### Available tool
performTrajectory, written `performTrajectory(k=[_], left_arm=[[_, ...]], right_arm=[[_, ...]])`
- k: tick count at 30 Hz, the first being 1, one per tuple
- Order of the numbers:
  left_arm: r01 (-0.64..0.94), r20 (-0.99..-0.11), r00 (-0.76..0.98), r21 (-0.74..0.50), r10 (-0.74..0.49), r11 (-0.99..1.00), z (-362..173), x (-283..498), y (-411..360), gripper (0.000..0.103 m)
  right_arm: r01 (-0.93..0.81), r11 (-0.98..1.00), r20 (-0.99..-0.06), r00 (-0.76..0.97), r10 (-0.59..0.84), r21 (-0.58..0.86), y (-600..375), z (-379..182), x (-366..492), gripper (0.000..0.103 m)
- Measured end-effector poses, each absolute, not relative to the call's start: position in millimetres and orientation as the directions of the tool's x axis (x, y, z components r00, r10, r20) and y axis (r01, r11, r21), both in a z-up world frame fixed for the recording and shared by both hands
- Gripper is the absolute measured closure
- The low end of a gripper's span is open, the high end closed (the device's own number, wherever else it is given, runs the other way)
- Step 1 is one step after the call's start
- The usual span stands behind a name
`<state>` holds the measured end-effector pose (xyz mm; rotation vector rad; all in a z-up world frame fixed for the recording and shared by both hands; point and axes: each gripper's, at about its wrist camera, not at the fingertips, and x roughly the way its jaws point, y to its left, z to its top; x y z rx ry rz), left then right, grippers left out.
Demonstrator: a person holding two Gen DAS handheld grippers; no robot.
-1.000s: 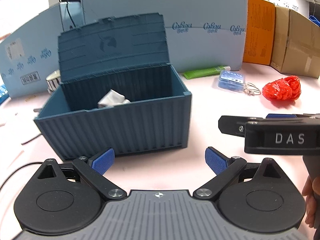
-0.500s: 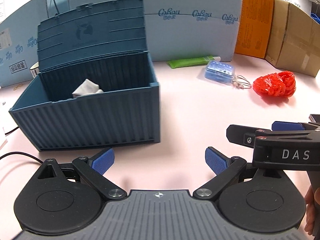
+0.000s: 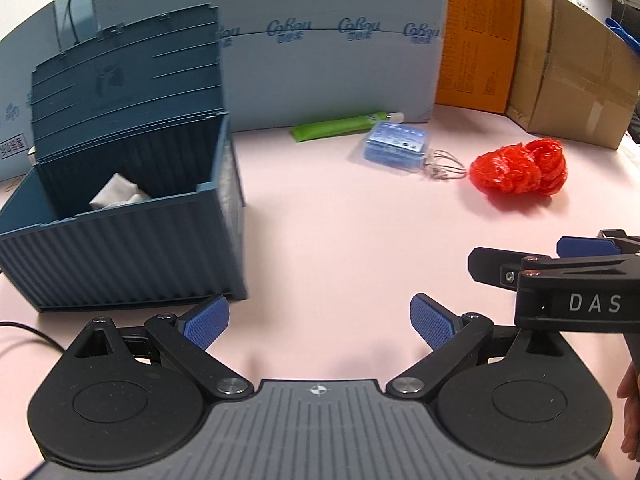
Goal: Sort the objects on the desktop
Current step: 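Move the open right gripper toward the red plastic bag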
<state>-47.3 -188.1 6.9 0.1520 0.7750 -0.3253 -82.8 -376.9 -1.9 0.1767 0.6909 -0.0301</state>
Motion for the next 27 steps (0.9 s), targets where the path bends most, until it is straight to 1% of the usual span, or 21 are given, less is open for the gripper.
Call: performTrajectory(k=[6,9,17,27], left_arm=[[0.344,-0.715,0.654,-0.01,-0.247,0.939,8,-44,-205,0.006],[0.35,-0.728,0.634,-0.03,-0.261,0.936,8,-39,-213,0.006],[0.373,-0.738,0.615,-0.038,-0.278,0.927,13,-30,-238,0.006],[0.391,-0.737,0.608,-0.047,-0.296,0.919,22,-20,-261,0.006]], right_arm=[[0.139,0.984,-0.663,0.748,-0.033,0.108,-401,-2,-81,0.0],[0.158,0.981,-0.673,0.738,-0.045,0.108,-412,-3,-81,0.0],[0.187,0.977,-0.692,0.719,-0.065,0.103,-437,-1,-75,0.0],[0.22,0.971,-0.689,0.718,-0.096,0.094,-463,9,-66,0.0]])
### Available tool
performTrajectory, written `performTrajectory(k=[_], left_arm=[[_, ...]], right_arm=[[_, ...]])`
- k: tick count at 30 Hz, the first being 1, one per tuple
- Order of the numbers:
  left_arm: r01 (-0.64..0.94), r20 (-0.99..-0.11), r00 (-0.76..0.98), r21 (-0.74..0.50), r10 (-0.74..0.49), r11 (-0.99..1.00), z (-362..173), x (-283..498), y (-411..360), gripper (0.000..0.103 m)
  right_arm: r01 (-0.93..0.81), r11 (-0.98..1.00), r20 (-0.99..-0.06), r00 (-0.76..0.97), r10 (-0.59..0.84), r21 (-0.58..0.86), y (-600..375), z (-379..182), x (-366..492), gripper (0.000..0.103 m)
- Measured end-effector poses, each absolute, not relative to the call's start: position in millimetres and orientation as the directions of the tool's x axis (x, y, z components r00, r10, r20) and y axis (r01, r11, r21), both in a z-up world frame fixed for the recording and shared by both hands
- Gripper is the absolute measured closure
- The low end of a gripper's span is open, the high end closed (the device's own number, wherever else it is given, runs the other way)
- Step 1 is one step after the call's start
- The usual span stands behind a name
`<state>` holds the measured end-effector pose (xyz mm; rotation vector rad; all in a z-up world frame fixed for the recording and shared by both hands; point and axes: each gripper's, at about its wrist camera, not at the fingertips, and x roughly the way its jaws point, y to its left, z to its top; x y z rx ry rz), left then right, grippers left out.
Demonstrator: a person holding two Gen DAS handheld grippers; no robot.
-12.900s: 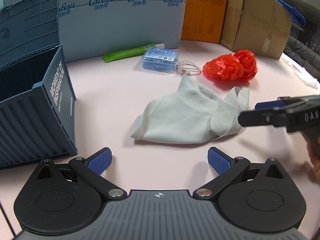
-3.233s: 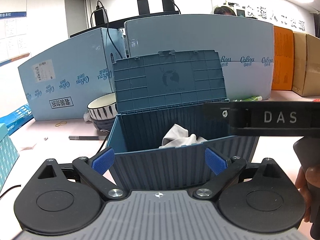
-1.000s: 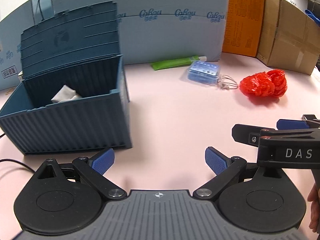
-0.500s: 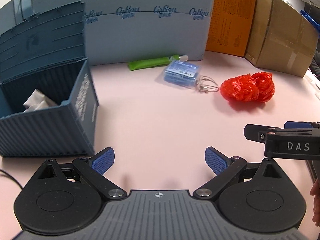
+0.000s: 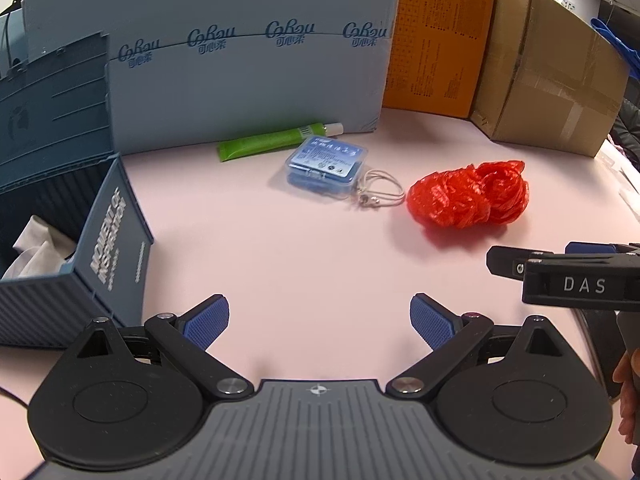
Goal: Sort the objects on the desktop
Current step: 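Move the open right gripper toward the red plastic bag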
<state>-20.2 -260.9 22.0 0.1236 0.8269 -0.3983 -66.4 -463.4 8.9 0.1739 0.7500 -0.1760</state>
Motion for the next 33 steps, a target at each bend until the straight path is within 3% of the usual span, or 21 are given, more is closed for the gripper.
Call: performTrajectory(k=[16,33], left_arm=[[0.388,-0.712,0.619,-0.09,-0.331,0.917,38,-2,-284,0.006],[0.337,-0.723,0.61,-0.132,-0.323,0.932,10,16,-283,0.006]], right_arm=[[0.255,0.966,-0.639,0.751,-0.165,0.05,-499,32,-56,0.0],[0.3,0.946,-0.564,0.806,-0.183,0.122,-523,11,-49,0.0]])
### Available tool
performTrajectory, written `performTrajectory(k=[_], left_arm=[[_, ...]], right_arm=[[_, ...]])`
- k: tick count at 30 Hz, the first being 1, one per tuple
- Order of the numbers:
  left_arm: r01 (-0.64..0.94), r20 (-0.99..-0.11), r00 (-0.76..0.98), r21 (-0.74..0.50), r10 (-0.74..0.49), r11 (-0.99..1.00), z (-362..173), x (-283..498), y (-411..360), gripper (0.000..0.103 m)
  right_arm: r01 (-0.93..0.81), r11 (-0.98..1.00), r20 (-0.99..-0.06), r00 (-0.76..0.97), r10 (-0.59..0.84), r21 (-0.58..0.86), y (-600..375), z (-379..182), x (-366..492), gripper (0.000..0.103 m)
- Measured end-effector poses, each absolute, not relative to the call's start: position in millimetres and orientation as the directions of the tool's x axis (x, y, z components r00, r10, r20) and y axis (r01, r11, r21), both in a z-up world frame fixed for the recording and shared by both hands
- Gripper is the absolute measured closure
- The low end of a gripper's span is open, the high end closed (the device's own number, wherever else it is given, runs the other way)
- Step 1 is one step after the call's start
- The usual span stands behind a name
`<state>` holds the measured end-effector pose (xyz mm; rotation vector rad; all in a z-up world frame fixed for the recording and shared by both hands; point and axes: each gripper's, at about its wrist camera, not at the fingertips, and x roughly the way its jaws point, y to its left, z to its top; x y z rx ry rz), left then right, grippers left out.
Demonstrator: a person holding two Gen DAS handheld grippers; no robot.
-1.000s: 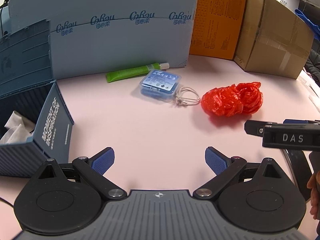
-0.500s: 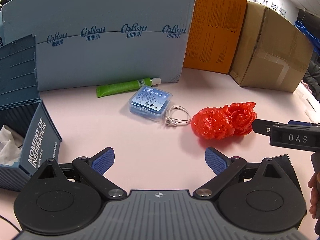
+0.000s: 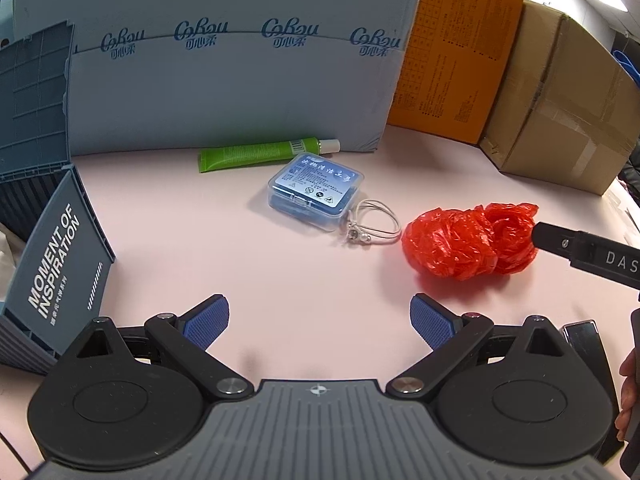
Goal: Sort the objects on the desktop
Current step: 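Move the open right gripper toward the red plastic bag, then close the right gripper on the red plastic bag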
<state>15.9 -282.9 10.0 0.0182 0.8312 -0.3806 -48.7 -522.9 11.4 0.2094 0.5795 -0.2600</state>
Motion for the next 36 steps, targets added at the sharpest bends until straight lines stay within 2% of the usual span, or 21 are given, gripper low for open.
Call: performTrajectory(k=[8,16,27,28,31,36], left_arm=[[0.359,-0.712,0.605,-0.154,-0.356,0.92,4,20,-286,0.006],[0.406,-0.712,0.595,-0.134,-0.373,0.904,-3,18,-295,0.006],[0.416,-0.719,0.587,-0.125,-0.371,0.901,-9,18,-296,0.006],[0.413,-0.721,0.587,-0.124,-0.367,0.902,-9,18,-296,0.006],[0.402,-0.729,0.585,-0.119,-0.355,0.908,-12,20,-294,0.006],[0.393,-0.734,0.586,-0.114,-0.344,0.913,-15,19,-291,0.006]], right_arm=[[0.273,0.946,-0.503,0.851,-0.153,0.174,-525,7,-46,0.0],[0.279,0.939,-0.504,0.852,-0.144,0.203,-530,-6,-37,0.0],[0.209,0.931,-0.482,0.875,-0.042,0.298,-533,-19,-27,0.0],[0.201,0.93,-0.486,0.873,-0.029,0.307,-533,-20,-25,0.003],[0.196,0.93,-0.526,0.85,-0.004,0.31,-531,-23,-19,0.033],[0.175,0.933,-0.536,0.844,0.023,0.316,-529,-23,-18,0.038]])
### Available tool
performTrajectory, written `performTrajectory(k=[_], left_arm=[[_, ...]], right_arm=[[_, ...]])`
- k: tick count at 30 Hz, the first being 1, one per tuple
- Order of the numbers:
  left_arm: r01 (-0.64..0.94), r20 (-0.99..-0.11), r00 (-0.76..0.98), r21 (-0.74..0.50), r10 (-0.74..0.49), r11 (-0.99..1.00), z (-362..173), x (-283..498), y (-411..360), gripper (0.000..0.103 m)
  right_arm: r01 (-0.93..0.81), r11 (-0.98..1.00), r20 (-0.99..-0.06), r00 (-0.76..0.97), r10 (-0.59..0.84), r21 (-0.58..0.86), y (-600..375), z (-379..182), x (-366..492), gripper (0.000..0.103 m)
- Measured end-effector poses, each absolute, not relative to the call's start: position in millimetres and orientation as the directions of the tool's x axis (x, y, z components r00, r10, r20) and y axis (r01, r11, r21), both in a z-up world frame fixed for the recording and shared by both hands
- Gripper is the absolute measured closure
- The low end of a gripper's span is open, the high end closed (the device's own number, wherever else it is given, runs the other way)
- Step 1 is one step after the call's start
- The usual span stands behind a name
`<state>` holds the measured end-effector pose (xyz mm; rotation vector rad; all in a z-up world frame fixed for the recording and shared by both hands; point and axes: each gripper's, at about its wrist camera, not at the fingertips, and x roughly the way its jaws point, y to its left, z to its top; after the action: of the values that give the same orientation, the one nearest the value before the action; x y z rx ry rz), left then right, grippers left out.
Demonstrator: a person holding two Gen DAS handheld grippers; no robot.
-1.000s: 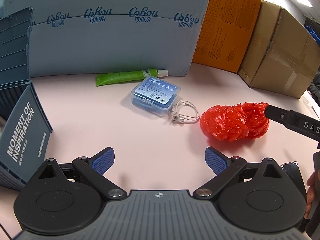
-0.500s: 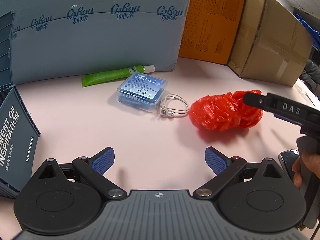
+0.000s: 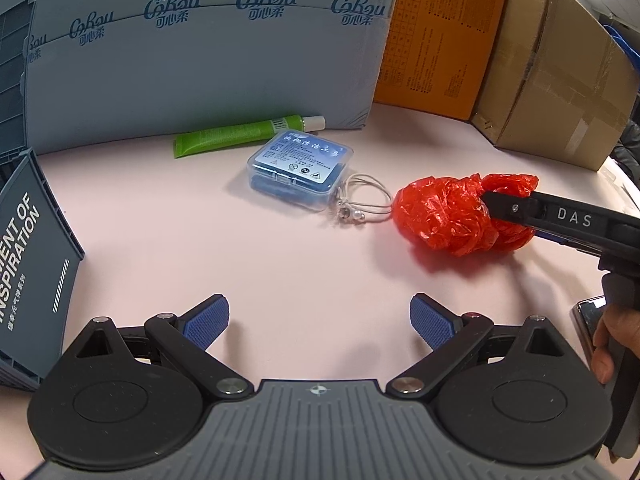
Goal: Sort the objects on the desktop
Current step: 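Close the right gripper on the red plastic bag, then lift the red bag with the right gripper and shift it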
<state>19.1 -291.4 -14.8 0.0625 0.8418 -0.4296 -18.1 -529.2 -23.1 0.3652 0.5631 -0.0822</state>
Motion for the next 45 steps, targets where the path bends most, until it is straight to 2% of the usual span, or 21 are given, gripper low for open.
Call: performTrajectory(k=[14,27,38,45], left_arm=[[0.463,-0.703,0.624,-0.02,-0.342,0.886,-21,-2,-289,0.006],[0.413,-0.672,0.601,-0.201,-0.432,0.888,-9,-12,-247,0.006],[0.351,-0.637,0.651,-0.23,-0.413,0.908,3,-20,-229,0.006],[0.31,-0.651,0.657,-0.225,-0.379,0.924,4,-21,-224,0.006]], right_arm=[[0.126,0.897,-0.541,0.83,0.139,0.423,-524,-30,-25,0.038],[0.056,0.864,-0.529,0.809,0.255,0.501,-496,-35,-43,0.036],[0.001,0.878,-0.536,0.792,0.292,0.48,-473,-33,-57,0.034],[-0.022,0.873,-0.543,0.775,0.322,0.487,-455,-30,-62,0.03]])
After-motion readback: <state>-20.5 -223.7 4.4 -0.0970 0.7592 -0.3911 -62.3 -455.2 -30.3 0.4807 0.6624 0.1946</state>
